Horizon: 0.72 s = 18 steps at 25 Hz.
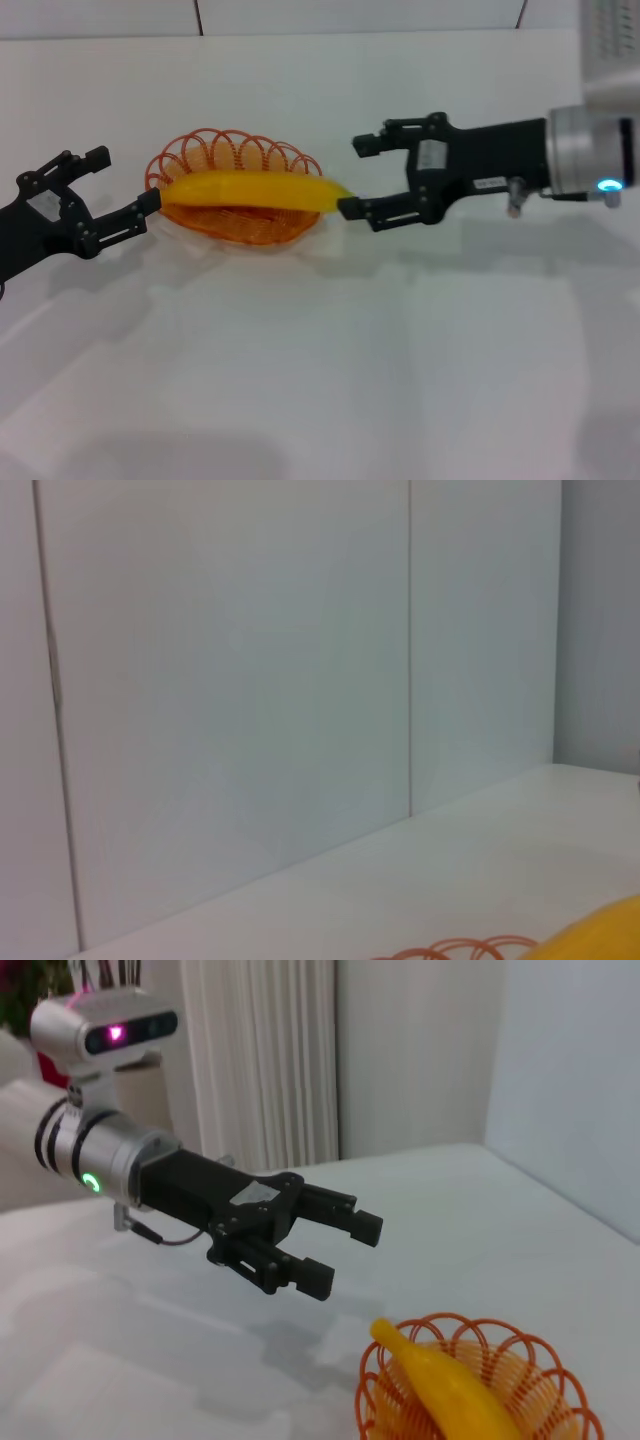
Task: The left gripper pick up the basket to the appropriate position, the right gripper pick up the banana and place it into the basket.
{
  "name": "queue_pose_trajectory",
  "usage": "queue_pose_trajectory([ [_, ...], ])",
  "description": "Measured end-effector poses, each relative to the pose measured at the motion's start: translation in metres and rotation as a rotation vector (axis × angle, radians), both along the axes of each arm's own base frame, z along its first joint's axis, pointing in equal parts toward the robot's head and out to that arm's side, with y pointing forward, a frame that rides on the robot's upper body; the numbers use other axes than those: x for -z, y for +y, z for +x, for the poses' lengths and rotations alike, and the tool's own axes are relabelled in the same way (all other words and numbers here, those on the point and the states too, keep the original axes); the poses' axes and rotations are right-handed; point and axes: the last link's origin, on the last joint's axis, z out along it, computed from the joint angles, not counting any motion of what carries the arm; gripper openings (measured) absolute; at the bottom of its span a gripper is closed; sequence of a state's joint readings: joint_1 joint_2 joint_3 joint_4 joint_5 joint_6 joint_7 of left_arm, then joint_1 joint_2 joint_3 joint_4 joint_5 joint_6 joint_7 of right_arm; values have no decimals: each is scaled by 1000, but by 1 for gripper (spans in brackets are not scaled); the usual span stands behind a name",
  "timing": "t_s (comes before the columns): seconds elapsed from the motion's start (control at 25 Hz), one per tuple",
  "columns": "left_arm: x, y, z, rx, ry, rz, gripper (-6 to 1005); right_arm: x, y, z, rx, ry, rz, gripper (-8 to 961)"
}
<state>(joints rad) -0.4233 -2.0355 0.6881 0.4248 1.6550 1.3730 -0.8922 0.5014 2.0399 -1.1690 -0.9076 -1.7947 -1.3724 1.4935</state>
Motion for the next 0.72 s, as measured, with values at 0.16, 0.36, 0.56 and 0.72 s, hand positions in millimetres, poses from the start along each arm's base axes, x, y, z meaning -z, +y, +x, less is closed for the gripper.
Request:
queue_pose_trajectory([
  [0.16,0,0,0,-1,0,2,884,-3,-7,24,28,46,14,833],
  [0.36,-1,0,-1,-3,-1,5,884,1,-17,42,59,55,11,833],
  [0.56,-1,0,-1,-3,2,8,884,7,-25,54,74,50,5,833],
  [0.72,0,-2,-4,-5,16,9,884,11,-29,60,75,47,1,833],
])
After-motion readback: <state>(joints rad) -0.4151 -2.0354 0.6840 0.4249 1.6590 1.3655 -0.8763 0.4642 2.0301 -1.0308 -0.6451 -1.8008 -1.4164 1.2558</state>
